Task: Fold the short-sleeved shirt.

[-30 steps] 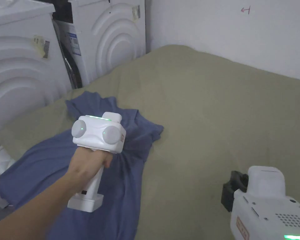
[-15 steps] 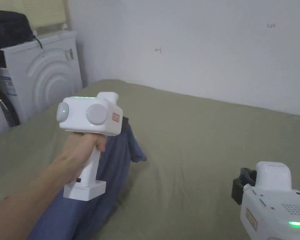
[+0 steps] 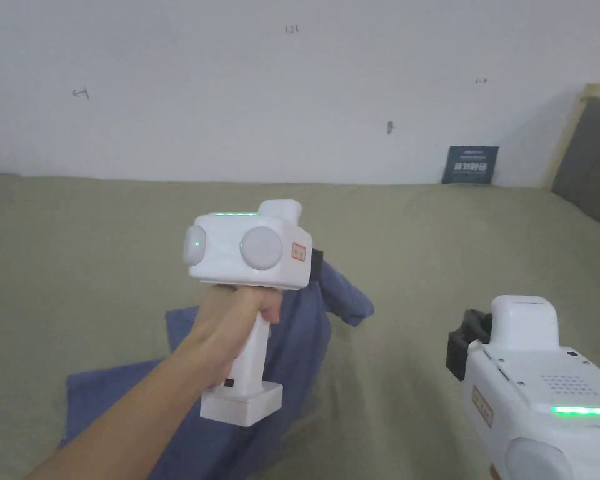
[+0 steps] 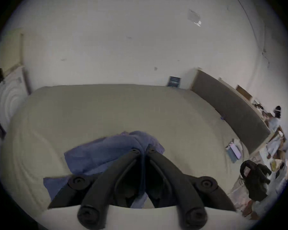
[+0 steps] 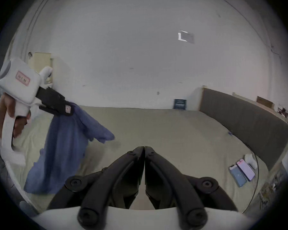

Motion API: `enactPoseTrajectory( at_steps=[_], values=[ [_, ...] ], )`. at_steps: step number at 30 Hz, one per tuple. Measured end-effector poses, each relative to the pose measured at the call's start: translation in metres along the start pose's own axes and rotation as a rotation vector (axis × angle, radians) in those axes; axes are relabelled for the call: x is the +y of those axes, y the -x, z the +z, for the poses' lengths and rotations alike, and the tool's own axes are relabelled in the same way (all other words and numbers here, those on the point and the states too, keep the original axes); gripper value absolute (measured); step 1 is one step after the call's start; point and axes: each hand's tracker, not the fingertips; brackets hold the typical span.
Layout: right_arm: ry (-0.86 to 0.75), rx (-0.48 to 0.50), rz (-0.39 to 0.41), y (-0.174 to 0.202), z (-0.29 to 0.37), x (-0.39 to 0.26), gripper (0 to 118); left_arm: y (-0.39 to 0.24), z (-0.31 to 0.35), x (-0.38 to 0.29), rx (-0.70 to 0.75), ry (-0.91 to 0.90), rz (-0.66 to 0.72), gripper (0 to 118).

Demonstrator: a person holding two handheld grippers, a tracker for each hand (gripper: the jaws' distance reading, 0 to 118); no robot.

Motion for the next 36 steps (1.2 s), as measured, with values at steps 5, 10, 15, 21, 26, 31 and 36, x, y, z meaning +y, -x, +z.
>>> enactPoseTrajectory(
  at_steps=[5,10,15,21,26,31,36],
  values=[
    [0.045,-0.043,-0.005,-0.02,-0.024,-0.018,7,-0.014,-0.075,-0.037,-0.03,0.126,0.004,2],
    [0.105,-0.039,-0.023,-0.023,-0.043,-0.04,7,0.002,-0.133,-0.084,0.065,0.275,0.017,2],
    [0.126,-0.033,-0.003,-0.02,-0.048,-0.049,7,0.01,-0.125,-0.094,0.062,0.268,0.039,33],
    [0.123,-0.017,-0.013,-0.01,-0.04,-0.045,7,0.011,-0.083,-0.089,0.122,0.122,-0.008,110],
    [0.095,0.017,-0.011,0.005,-0.022,-0.039,7,0.014,0.014,-0.097,0.224,-0.074,-0.016,76],
    [0.052,0.061,-0.011,0.02,0.003,-0.038,7,0.04,0.119,-0.135,0.334,-0.232,0.008,0],
    [0.036,0.101,-0.004,0.037,0.026,-0.044,7,0.056,0.189,-0.181,0.5,-0.315,0.015,0]
  ],
)
